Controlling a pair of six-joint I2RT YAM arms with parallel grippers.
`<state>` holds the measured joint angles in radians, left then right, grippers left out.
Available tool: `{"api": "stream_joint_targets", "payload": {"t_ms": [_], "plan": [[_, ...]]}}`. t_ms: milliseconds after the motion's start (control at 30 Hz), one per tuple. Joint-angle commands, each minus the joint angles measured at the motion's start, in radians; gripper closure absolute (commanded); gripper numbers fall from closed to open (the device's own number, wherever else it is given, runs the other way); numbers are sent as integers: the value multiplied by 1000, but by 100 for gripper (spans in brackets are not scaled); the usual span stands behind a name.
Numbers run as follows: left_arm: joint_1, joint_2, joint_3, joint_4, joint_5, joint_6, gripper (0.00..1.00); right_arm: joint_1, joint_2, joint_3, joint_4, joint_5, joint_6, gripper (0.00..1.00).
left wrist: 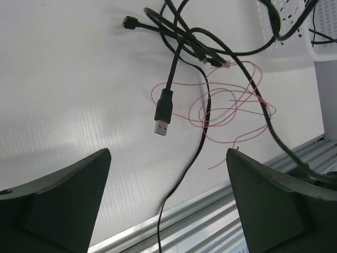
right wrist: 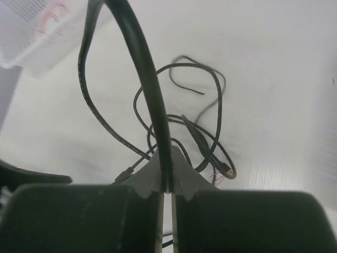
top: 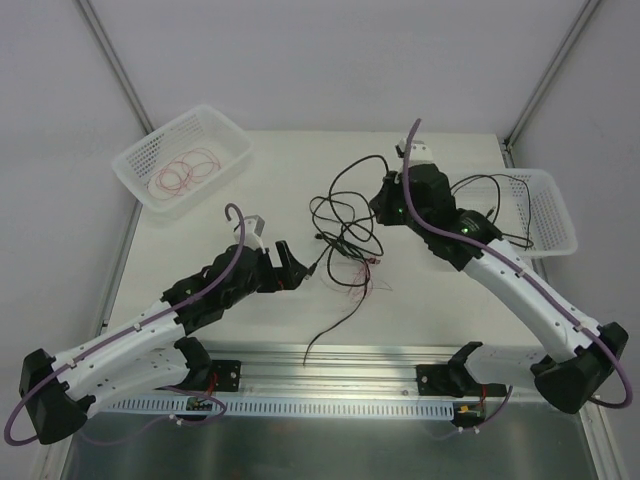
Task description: Untangle the cables
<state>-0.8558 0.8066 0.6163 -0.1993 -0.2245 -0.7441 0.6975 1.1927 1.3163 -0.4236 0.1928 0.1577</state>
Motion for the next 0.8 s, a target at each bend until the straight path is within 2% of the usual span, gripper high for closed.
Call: {"api": "stream_joint_targets", "payload": {"t_ms": [0,133,200,233,300,333,433,567,667,767], "plan": [[6,3,-23,6,-29,-14,8,0,48,-98,54,100,88,97],[6,6,-39,8,-18,-35,8,5,129,-163,92,66,129,96],[6,0,-50,6,-19,-44,8,4,204,-149,86,8,111,83],[6,-3,-52,6,-21,-44,8,7,238,-125,69,-24,103,70],[6,-12,-58,6,-24,-44,8,25,298,-62,4,-81,82,55],[6,-12,-59,6,-22,-44,7,34,304,-48,-15,-82,59,44],[6,14,-50,8,-4,-40,7,48,266,-49,-53,-76,28,37],[4,92,-17,8,40,-11,6,50,165,-95,-124,-44,-15,36],[4,175,31,15,77,-6,7,37,78,-178,-162,-13,-21,35],[4,262,68,24,112,-8,9,22,-22,-323,-135,-67,-27,36]]}}
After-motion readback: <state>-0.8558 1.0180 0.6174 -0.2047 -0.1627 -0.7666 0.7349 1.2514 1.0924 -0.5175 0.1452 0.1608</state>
